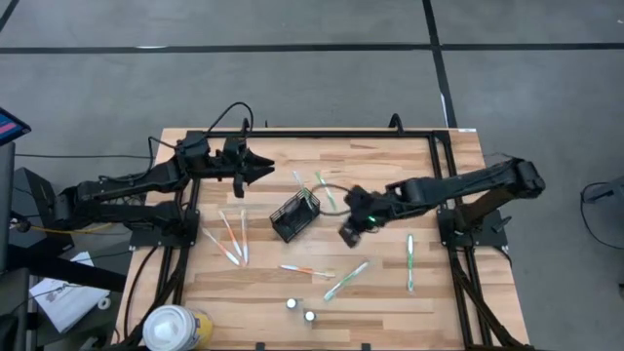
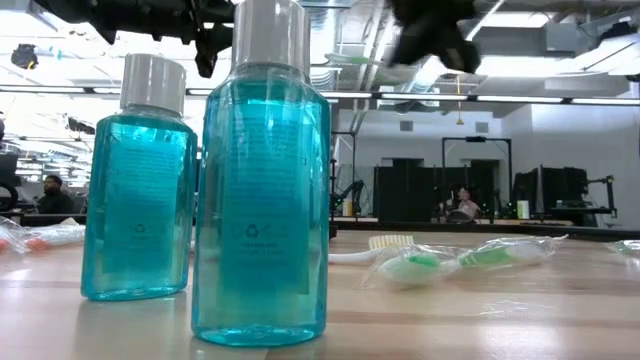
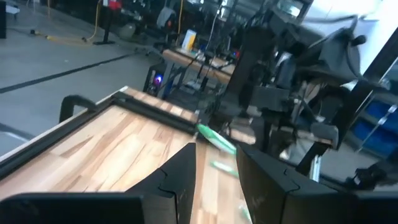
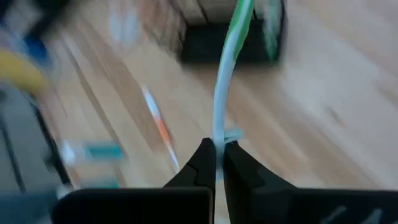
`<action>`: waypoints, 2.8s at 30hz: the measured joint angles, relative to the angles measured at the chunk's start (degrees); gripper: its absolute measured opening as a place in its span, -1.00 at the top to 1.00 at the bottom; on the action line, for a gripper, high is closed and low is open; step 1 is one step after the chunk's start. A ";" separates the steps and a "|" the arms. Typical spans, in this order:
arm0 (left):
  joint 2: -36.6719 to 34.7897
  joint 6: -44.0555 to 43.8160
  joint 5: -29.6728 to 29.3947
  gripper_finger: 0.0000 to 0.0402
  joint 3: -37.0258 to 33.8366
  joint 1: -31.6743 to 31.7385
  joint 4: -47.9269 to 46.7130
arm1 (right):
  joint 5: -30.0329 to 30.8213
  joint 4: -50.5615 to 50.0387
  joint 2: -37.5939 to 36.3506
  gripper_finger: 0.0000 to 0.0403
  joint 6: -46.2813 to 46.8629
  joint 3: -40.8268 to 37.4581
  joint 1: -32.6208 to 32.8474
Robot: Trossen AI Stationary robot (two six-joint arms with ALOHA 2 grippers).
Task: Pick & Place toothbrushing station
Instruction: Put the left green toothbrush into the wire organizer
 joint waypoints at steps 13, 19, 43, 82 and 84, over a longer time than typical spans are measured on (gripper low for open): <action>1.52 -4.44 -0.01 0.44 -0.02 0.39 0.42 | 1.98 23.77 9.31 1.00 -4.54 -0.05 -2.65; 5.45 -4.44 -0.09 0.36 0.02 0.61 0.78 | 5.13 24.74 7.64 1.00 -5.41 0.00 -2.61; 10.88 -14.94 5.88 0.24 0.00 1.29 18.62 | 2.86 35.82 6.34 1.00 -10.98 0.06 -5.91; 10.73 -16.22 7.10 0.22 0.24 2.55 21.75 | 2.87 25.06 14.97 1.00 -15.32 12.57 -8.31; 10.71 -16.22 7.11 0.21 0.24 2.58 21.92 | 2.59 26.29 14.80 1.00 -15.62 12.58 -8.33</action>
